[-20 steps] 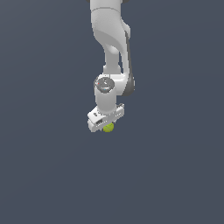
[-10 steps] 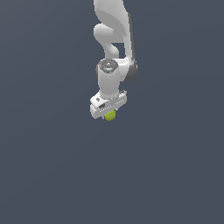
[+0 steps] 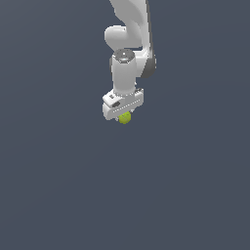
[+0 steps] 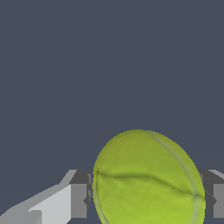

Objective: Pick up the object and move it to a goal position.

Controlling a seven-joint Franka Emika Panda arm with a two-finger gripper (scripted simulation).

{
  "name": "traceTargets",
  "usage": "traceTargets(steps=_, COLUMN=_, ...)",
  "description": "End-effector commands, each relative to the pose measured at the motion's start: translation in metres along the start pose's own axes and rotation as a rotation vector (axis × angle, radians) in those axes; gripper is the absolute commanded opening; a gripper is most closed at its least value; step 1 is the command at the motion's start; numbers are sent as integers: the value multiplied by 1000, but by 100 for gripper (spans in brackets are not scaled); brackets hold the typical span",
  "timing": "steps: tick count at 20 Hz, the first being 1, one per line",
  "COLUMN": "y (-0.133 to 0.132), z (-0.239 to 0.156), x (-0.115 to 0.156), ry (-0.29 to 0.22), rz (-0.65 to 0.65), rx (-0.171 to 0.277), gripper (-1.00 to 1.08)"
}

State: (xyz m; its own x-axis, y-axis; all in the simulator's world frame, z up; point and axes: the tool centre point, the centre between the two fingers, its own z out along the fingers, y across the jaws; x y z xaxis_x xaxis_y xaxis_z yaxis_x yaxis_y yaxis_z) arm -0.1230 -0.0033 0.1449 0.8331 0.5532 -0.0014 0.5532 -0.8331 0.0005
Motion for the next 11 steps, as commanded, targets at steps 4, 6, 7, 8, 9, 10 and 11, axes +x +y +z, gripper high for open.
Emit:
traceTargets(steps=4, y=-7, z=-11, x=-7, ry=1, rz=0, rx=0, gripper=-100)
traceTargets(steps=6, y=-8, z=-12, x=-7, ry=1, rz=0, rx=0, gripper=-100)
traceTargets(steps=7, y=-9, z=-12, x=-7, ry=1, rz=0, rx=0, gripper=-100)
traceTargets(steps=8, y=-8, z=-12, x=-7, ry=1, rz=0, rx=0, gripper=-100)
traceTargets(steps=9, y=-8, z=-12, x=-7, ry=1, rz=0, rx=1, gripper=-100)
traceTargets(steps=10, y=-8, z=-12, x=-7, ry=1, rz=0, rx=1, gripper=-100)
traceTargets(steps=11, y=-8, z=-12, x=-6, ry=1, rz=0, rx=1, gripper=-100)
